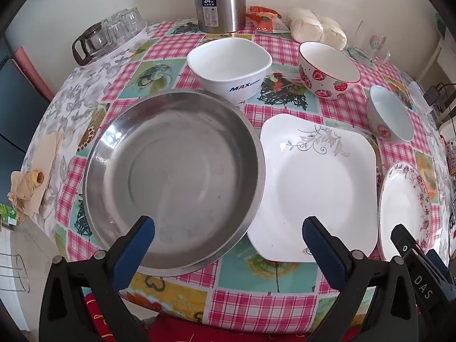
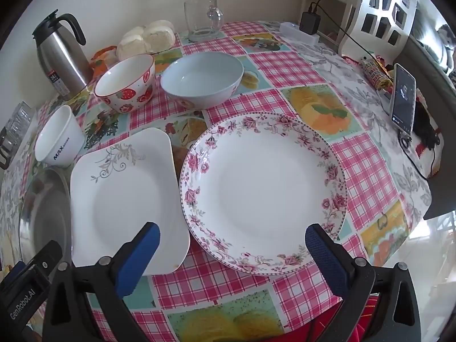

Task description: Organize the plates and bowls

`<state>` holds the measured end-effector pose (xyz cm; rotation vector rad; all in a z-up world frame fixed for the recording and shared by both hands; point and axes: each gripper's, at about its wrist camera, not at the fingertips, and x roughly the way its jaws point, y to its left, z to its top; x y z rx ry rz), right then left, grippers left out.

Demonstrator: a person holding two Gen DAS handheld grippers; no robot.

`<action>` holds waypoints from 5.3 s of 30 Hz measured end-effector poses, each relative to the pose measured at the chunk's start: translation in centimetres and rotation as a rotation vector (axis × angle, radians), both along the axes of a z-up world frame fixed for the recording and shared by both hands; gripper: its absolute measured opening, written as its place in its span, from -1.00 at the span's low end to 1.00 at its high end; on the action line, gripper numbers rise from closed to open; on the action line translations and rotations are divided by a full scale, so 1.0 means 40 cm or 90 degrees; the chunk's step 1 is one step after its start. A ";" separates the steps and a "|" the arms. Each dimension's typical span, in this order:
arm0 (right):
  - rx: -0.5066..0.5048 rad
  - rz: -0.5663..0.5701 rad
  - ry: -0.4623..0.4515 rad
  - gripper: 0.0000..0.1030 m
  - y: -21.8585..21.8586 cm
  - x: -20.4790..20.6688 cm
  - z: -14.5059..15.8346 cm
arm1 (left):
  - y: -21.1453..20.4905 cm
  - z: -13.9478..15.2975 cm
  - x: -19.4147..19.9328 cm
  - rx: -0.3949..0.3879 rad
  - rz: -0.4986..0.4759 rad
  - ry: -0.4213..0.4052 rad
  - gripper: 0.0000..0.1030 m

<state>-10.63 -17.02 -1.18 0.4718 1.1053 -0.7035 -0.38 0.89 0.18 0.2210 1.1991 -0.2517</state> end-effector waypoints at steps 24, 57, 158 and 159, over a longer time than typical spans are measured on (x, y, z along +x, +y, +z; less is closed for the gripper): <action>-0.005 0.000 -0.003 1.00 0.001 0.003 0.000 | -0.013 -0.007 0.019 0.001 0.010 0.012 1.00; -0.030 0.043 -0.027 1.00 0.051 0.032 0.007 | 0.098 -0.004 0.070 -0.070 0.109 0.026 1.00; 0.199 0.358 -0.138 -0.52 0.323 0.402 -0.126 | 0.546 -0.195 0.272 -0.154 0.380 0.048 -0.09; 0.196 0.359 -0.134 -0.54 0.326 0.406 -0.129 | 0.544 -0.195 0.274 -0.148 0.381 0.047 -0.09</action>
